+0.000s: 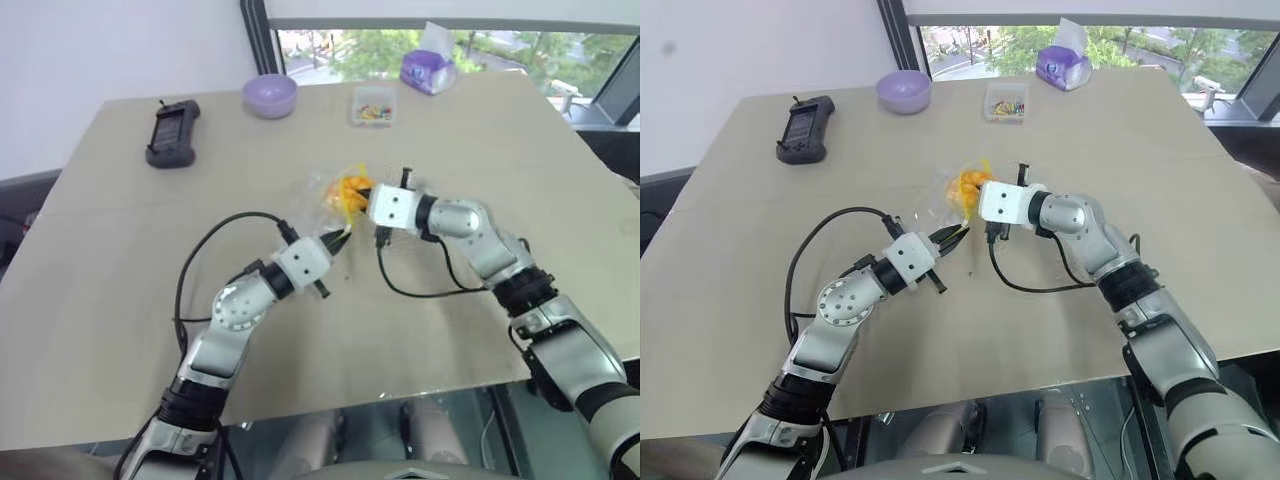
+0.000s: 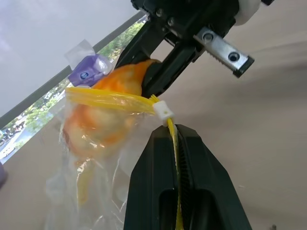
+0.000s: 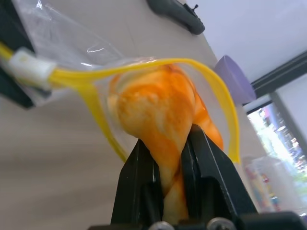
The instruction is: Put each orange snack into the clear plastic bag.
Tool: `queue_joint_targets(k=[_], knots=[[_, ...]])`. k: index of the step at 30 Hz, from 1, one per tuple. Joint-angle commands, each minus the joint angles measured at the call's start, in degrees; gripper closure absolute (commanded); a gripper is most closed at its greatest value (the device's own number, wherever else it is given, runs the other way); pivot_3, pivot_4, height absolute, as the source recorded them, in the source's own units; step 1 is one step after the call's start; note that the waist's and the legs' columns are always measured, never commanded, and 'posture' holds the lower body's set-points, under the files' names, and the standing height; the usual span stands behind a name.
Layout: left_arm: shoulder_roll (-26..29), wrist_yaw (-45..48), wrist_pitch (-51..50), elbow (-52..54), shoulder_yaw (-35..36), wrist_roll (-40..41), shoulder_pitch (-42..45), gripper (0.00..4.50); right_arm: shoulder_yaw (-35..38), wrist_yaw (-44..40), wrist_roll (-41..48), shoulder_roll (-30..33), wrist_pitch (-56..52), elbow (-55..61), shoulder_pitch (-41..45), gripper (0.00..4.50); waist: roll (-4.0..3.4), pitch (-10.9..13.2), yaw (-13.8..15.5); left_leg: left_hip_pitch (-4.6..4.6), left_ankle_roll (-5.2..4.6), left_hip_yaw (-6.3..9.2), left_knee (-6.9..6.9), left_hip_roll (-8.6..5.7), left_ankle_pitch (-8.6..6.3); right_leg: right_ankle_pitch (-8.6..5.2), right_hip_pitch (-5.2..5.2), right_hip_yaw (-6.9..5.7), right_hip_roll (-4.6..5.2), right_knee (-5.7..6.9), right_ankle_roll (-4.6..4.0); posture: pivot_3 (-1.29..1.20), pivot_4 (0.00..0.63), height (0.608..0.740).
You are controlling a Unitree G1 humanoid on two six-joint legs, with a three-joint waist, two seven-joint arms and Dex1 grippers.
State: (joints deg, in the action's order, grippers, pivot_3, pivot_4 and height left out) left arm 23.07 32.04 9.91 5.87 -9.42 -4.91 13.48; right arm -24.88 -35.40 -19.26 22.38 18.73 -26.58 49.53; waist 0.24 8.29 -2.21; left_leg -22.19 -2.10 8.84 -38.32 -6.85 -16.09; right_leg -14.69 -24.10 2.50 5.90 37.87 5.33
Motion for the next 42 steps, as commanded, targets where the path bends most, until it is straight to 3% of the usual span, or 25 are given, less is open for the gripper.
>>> queue_joint_targets(k=[1,8,12,17,18,28,37,42], knots=[[-0.31,-0.21,0.72,0.55,0.05,0.53,0.86,4.50,-1.11,2.80,-3.96,0.99,7.42,-3.81,2.66,4.25,0.00,0.00,-0.10,0.00,0.00,0.00,0.00,0.00,0.00,0.00,0.00,0.00,-0.01,0.00,0.00,0.00,0.150,0.736],[-0.68,-0.25,0.91,0.25,-0.15,0.54,1.10,4.50,-0.51,-3.59,-0.05,-0.74,11.76,-9.14,3.59,4.25,0.00,0.00,-0.30,0.04,0.01,-0.03,0.01,0.02,0.01,0.00,0.01,0.05,-0.03,0.01,0.00,0.00,0.150,0.736],[-0.82,-0.25,0.91,0.23,-0.19,0.53,1.16,4.50,2.51,-10.31,7.62,-2.85,8.51,-8.89,3.28,2.75,0.00,0.00,-0.28,0.05,0.01,-0.02,0.01,0.02,0.01,0.00,0.03,0.05,-0.03,0.01,0.00,0.00,0.150,0.736],[-1.15,-0.33,0.75,0.35,-0.23,0.41,1.10,4.50,4.25,-12.80,10.77,-3.36,7.20,-6.33,2.20,0.29,0.00,0.00,-0.22,0.05,0.01,0.00,0.00,0.02,0.01,0.00,0.03,0.04,-0.03,0.01,0.00,0.00,0.150,0.736],[-1.20,-0.34,0.72,0.38,-0.24,0.41,1.11,4.50,4.36,-12.50,10.39,-3.18,7.36,-6.26,2.23,0.11,0.00,0.00,-0.22,0.05,0.01,0.00,0.00,0.02,0.01,0.00,0.03,0.04,-0.03,0.02,0.00,0.00,0.150,0.736],[-1.62,-0.33,0.79,0.15,-0.38,0.43,1.16,4.50,5.87,-12.69,9.16,2.16,7.96,-8.92,1.87,0.11,0.00,0.00,-0.14,0.05,0.01,-0.01,0.00,0.01,0.01,0.00,0.03,0.04,-0.02,0.02,0.00,0.00,0.150,0.736],[-2.54,-0.33,1.01,-0.66,-0.66,0.34,2.06,4.50,6.90,-12.11,9.15,1.58,6.70,-14.12,1.98,0.11,0.00,0.00,-0.16,0.06,0.01,-0.05,0.00,0.02,0.01,0.00,0.03,0.08,-0.02,0.04,0.00,0.00,0.150,0.736],[-2.78,-0.47,1.07,-0.83,-0.80,0.19,2.10,4.50,10.17,-11.94,14.14,-1.30,3.14,-9.96,2.37,0.11,0.00,0.00,-0.33,0.07,0.01,-0.06,0.00,0.03,0.01,0.00,0.02,0.10,-0.03,0.06,0.00,0.00,0.150,0.736]])
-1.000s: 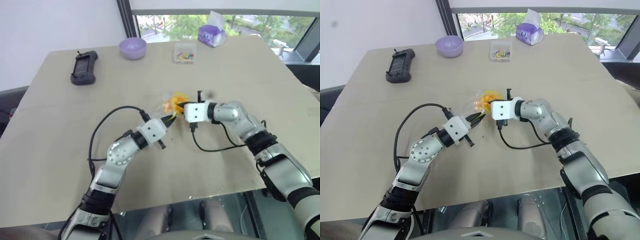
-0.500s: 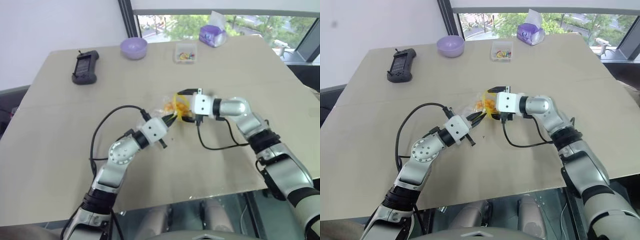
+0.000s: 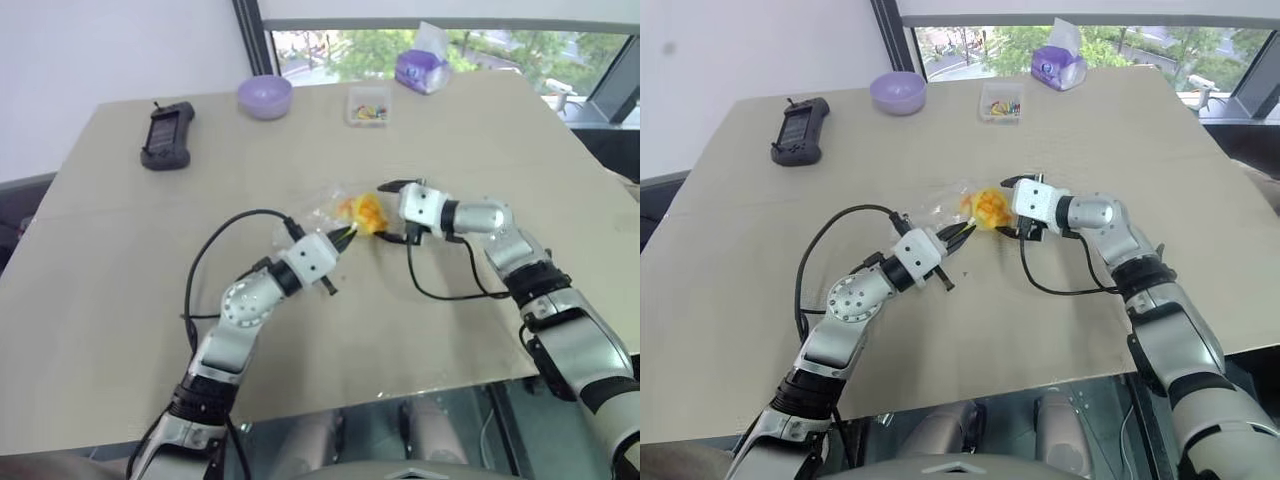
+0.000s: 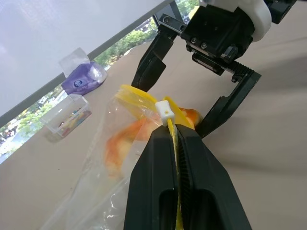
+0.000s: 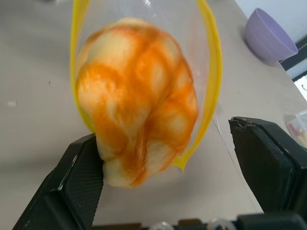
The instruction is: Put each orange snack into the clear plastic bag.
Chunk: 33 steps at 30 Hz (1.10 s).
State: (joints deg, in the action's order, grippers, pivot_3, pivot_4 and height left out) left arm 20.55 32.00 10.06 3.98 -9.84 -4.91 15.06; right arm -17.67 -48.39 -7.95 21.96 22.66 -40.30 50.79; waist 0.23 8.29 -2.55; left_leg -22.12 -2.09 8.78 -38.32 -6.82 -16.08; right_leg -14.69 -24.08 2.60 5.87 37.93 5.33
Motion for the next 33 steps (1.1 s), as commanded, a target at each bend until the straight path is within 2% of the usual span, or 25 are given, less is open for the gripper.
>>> queue_joint_targets(k=[1,8,12,18,23,30,33], knots=[[-0.37,-0.47,0.85,1.14,-0.48,0.14,0.48,4.50,3.70,1.89,3.23,-1.27,-1.19,4.04,1.48,0.11,0.00,0.00,0.08,0.00,0.00,0.01,0.00,0.00,0.00,0.00,0.00,-0.01,0.00,0.00,0.00,0.00,0.150,0.736],[-0.49,-0.23,0.78,1.29,-0.93,0.28,0.37,4.50,4.43,0.93,3.53,-0.91,-1.87,4.91,2.69,0.11,0.00,0.00,0.21,-0.01,0.00,0.02,-0.02,-0.02,0.00,0.00,0.01,-0.03,0.01,-0.01,0.00,0.00,0.150,0.736],[-0.55,-0.09,1.11,0.82,-1.35,0.38,0.54,4.50,0.38,-2.11,0.24,-0.78,1.55,6.48,2.34,0.11,0.00,0.00,0.01,0.00,0.00,0.00,-0.01,-0.01,0.00,0.00,0.00,0.00,0.01,0.00,0.00,0.00,0.150,0.736],[-0.70,-0.22,1.38,0.65,-1.57,0.30,0.60,4.50,-2.22,-0.40,-4.28,-0.60,4.58,3.61,2.53,0.11,0.00,0.00,0.20,0.01,0.00,0.00,-0.02,-0.01,0.00,0.00,0.01,-0.01,0.00,0.01,0.00,0.00,0.150,0.736],[-0.85,-0.66,1.15,1.08,-1.58,0.01,0.05,4.50,1.63,-6.48,4.60,-1.57,-1.38,7.96,1.39,0.11,0.00,0.00,0.16,0.00,0.00,0.01,-0.02,-0.02,0.00,0.00,0.01,-0.01,0.01,0.00,0.00,0.00,0.150,0.736],[-1.03,-0.91,1.33,0.69,-1.64,-0.12,0.38,4.50,2.63,-13.22,6.20,6.01,-1.13,8.85,0.18,0.11,0.00,0.00,0.41,0.00,0.00,0.01,-0.03,-0.02,0.00,0.00,0.03,-0.03,0.03,-0.02,0.00,0.00,0.150,0.736],[-0.95,-0.88,1.60,0.27,-1.65,-0.10,0.72,4.50,1.34,-11.77,1.16,10.02,2.97,3.21,0.81,0.11,0.00,-0.01,0.37,0.00,0.00,0.00,-0.02,-0.02,0.00,0.00,0.02,-0.01,0.03,0.00,0.00,0.00,0.150,0.736]])
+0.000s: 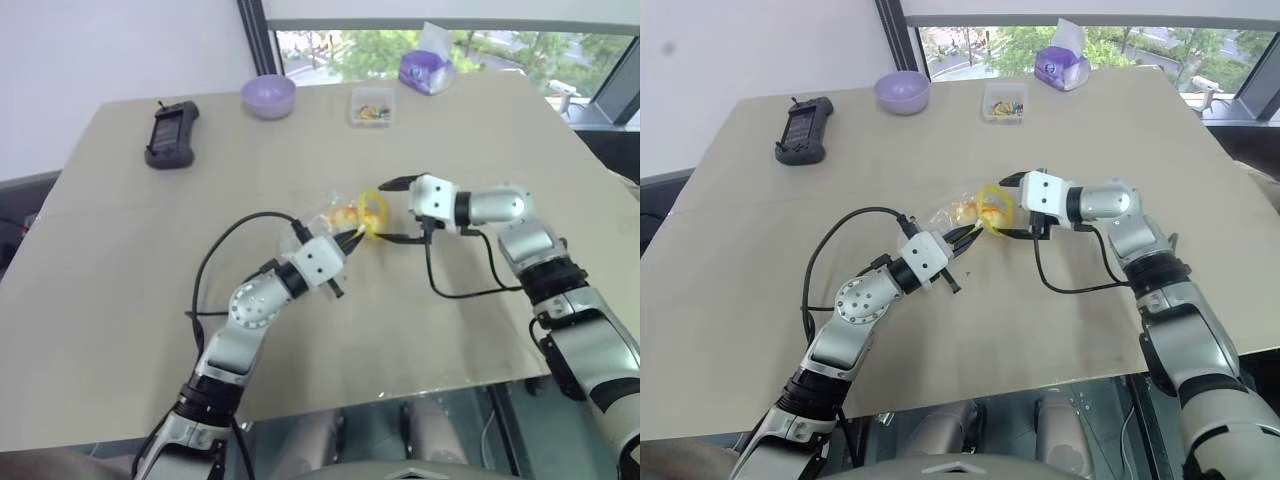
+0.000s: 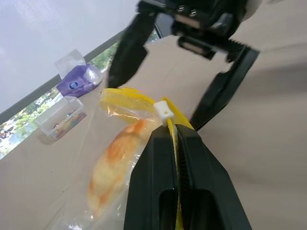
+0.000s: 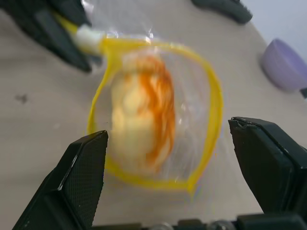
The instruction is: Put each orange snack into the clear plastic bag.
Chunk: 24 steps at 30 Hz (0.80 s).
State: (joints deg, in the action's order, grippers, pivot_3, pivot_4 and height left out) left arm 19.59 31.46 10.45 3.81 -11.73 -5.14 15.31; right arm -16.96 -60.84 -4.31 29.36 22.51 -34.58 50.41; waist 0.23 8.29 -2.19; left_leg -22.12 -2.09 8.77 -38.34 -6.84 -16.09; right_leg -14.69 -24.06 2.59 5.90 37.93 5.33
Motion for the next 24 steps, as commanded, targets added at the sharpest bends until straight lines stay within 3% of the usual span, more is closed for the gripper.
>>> queue_joint_targets(k=[1,15,24], knots=[[0.04,-0.35,1.27,0.31,0.21,0.15,0.56,4.50,0.11,1.39,-3.61,3.01,4.17,-4.12,1.24,0.11,0.00,0.00,0.05,0.00,0.00,0.01,0.00,0.00,0.00,0.00,0.01,-0.01,0.00,0.00,0.00,0.00,0.150,0.736],[0.25,-0.09,1.52,0.05,0.20,0.38,0.94,4.50,-1.88,23.07,-13.58,-10.05,13.76,-26.38,8.89,0.11,0.00,0.00,-0.16,0.15,0.00,-0.30,0.06,0.06,0.00,0.00,-0.01,0.28,-0.09,0.06,0.00,0.00,0.150,0.736],[0.05,-0.44,0.97,1.29,-0.04,0.21,-0.02,4.50,-0.76,35.90,-16.02,-12.20,13.66,-36.25,15.14,0.11,0.00,0.00,-0.37,0.15,0.01,-0.28,0.07,0.06,0.01,0.00,-0.02,0.27,-0.12,0.07,0.00,0.00,0.150,0.736]])
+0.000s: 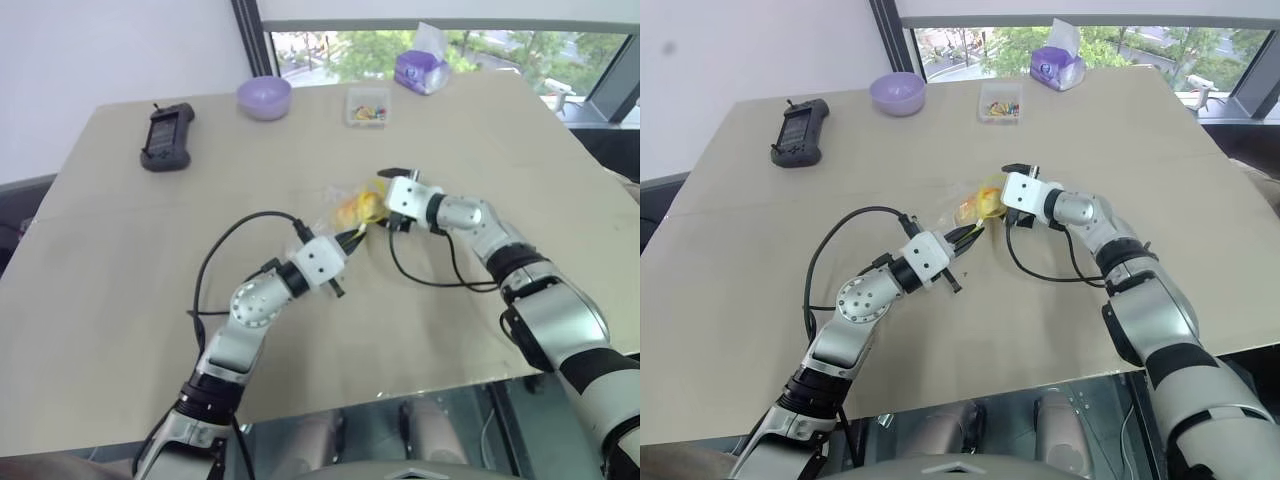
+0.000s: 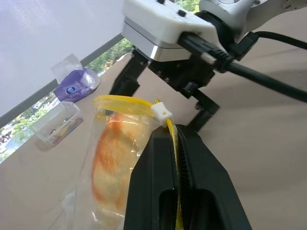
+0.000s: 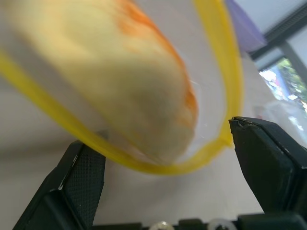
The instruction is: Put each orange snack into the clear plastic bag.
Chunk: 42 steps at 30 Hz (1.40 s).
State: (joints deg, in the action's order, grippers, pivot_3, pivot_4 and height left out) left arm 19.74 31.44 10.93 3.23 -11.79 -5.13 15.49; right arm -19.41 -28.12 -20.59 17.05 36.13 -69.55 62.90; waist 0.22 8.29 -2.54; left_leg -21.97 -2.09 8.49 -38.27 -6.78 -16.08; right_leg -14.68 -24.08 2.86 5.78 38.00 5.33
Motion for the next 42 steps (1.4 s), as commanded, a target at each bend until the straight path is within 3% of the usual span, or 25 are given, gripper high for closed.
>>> queue_joint_targets(k=[1,8,17,18,19,23,28,36,42], knots=[[-0.10,-0.44,0.47,1.90,0.05,0.21,-0.25,4.50,2.04,3.93,0.37,0.22,-0.41,-1.86,3.04,0.11,0.00,0.00,-0.04,0.00,0.00,-0.01,0.00,0.00,0.00,0.00,0.00,0.01,0.00,0.00,0.00,0.00,0.150,0.736],[-0.17,-0.47,0.40,2.04,-0.08,0.16,-0.48,4.50,1.48,4.12,-0.40,0.23,0.51,-3.30,3.96,0.11,-0.01,0.00,-0.16,0.00,0.00,-0.01,0.00,0.00,0.00,0.00,0.00,0.02,0.00,0.00,0.00,0.00,0.150,0.736],[-0.15,-0.18,0.44,1.85,-0.16,0.22,-0.16,4.50,-8.34,11.18,-13.22,1.05,5.01,-3.44,5.66,0.11,-0.01,-0.01,-0.73,0.00,0.00,-0.02,0.00,0.00,0.00,0.00,-0.02,0.03,0.00,0.02,0.00,0.00,0.150,0.736],[-0.18,-0.19,0.39,1.87,-0.17,0.23,-0.13,4.50,-8.64,11.67,-13.71,1.08,4.91,-3.70,5.84,0.49,-0.01,-0.01,-0.87,0.00,0.00,-0.02,-0.01,0.00,0.00,0.00,-0.02,0.03,0.00,0.03,0.00,0.00,0.150,0.736],[-0.20,-0.20,0.36,1.95,-0.20,0.22,-0.15,4.50,-8.79,12.13,-14.03,1.09,4.70,-4.00,5.98,0.49,-0.01,-0.01,-0.95,0.00,0.00,-0.02,-0.01,0.00,0.00,0.00,-0.01,0.03,0.00,0.02,0.00,0.00,0.150,0.736],[-0.22,-0.30,0.20,2.26,-0.16,0.20,-0.39,4.50,-8.83,13.10,-14.70,1.13,4.35,-4.84,5.94,2.07,-0.01,-0.01,-1.21,0.00,0.00,-0.01,-0.01,0.00,0.00,0.00,-0.01,0.03,-0.01,0.02,0.00,0.00,0.150,0.736],[-0.27,-0.47,0.03,2.39,-0.10,0.16,-0.57,4.50,-8.76,13.68,-15.56,1.24,4.51,-5.19,5.68,4.47,-0.01,-0.01,-1.50,0.01,0.00,-0.02,0.00,0.00,0.00,0.00,-0.01,0.04,-0.01,0.02,0.00,0.00,0.150,0.736],[0.17,-0.41,0.15,2.39,0.62,0.18,-0.01,4.50,-8.41,13.23,-16.24,4.00,5.57,-4.90,6.07,4.47,-0.01,-0.01,-1.44,0.01,0.00,-0.03,0.00,0.00,0.00,0.00,-0.02,0.06,-0.02,0.03,0.00,0.00,0.150,0.736],[0.18,-0.35,-7.69,5.93,7.07,8.35,5.15,4.50,-3.47,-3.46,-8.51,11.83,9.32,-2.86,7.82,4.47,-0.01,-0.01,-1.43,-0.02,0.00,-0.03,-0.03,0.00,0.00,0.00,-0.01,0.05,0.00,0.01,0.00,0.00,0.150,0.736]])
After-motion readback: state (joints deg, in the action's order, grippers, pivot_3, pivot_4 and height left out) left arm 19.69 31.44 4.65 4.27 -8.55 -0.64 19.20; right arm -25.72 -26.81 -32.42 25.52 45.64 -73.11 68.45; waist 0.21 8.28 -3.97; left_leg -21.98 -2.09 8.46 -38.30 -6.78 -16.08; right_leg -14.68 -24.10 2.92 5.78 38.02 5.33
